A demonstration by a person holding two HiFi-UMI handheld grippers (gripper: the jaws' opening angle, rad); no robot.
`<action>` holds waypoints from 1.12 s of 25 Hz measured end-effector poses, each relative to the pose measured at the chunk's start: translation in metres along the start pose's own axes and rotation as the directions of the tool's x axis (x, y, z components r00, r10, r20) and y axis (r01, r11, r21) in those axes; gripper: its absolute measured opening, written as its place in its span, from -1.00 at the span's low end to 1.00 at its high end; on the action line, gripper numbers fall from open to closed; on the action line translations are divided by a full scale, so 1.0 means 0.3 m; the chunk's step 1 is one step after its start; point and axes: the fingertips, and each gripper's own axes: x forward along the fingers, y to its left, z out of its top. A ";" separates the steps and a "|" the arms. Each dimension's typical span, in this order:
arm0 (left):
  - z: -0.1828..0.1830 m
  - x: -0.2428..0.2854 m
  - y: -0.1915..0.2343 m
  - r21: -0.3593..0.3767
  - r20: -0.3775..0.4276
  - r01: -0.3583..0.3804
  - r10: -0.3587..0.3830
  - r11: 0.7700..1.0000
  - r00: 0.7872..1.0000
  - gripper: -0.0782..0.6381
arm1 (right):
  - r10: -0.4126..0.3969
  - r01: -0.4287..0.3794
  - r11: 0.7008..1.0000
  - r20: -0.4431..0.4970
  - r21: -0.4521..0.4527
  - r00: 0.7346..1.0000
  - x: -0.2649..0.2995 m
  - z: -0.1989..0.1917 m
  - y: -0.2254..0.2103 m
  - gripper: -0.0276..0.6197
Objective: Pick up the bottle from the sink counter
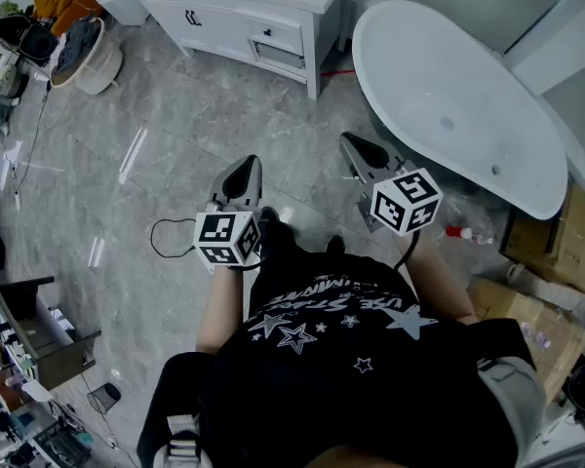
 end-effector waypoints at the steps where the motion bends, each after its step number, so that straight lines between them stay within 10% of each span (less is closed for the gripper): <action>1: -0.010 0.004 -0.010 0.004 -0.005 0.001 -0.001 1.000 1.000 -0.76 | 0.004 -0.004 1.000 0.001 -0.005 1.000 -0.006 0.001 -0.005 -0.90; 18: -0.069 -0.005 0.002 -0.014 -0.048 -0.025 0.024 1.000 0.999 -0.76 | -0.021 0.021 1.000 0.007 0.022 1.000 -0.009 -0.024 -0.043 -0.90; 28: -0.025 0.060 0.273 -0.034 -0.045 -0.014 0.013 0.999 0.999 -0.76 | -0.016 0.015 1.000 0.040 0.025 0.999 0.268 0.054 0.013 -0.90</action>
